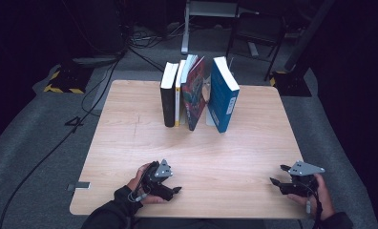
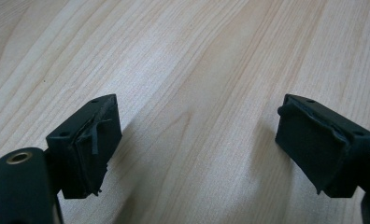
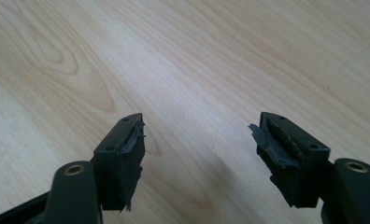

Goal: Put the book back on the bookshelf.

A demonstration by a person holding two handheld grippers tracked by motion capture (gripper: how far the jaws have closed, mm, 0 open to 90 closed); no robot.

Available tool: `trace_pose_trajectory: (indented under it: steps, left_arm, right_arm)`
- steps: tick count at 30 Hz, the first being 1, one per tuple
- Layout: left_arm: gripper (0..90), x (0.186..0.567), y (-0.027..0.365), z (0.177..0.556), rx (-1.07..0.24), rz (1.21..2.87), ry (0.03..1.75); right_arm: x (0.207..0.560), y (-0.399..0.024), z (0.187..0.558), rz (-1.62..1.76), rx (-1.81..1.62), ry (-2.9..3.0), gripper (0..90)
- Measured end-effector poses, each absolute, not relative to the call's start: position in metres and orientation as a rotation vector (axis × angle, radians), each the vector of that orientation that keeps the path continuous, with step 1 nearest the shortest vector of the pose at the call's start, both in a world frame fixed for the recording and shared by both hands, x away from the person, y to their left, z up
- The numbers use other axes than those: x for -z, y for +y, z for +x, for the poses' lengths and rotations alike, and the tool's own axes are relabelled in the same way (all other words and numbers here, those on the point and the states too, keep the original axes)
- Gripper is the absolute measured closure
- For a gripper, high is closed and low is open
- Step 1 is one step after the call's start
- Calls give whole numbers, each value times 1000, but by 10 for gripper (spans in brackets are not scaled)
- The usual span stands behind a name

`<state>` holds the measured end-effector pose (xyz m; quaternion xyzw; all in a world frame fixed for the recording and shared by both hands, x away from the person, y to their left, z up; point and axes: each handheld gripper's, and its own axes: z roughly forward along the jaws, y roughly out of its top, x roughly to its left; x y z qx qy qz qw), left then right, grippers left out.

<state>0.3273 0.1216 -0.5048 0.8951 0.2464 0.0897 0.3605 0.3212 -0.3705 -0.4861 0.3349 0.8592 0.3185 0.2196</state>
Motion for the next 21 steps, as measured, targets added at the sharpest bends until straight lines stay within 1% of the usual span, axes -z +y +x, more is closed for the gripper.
trace_pose_trajectory:
  steps: [3, 5, 8, 11, 21]
  left_arm:
    - [142, 505, 122, 327, -231, 2309, 635]
    - [142, 505, 122, 327, -232, 2309, 636]
    - [142, 505, 122, 327, -231, 2308, 636]
    - [143, 505, 122, 327, -231, 2308, 638]
    - [143, 505, 123, 327, -239, 2308, 647]
  right_arm:
    - [495, -381, 315, 956, -904, 2366, 321]
    - [501, -392, 311, 1007, -995, 2337, 316]
    - [503, -401, 309, 1046, -1016, 2314, 312]
    - [504, -413, 306, 1114, -1046, 2324, 267]
    - [504, -415, 306, 1129, -1040, 2317, 253]
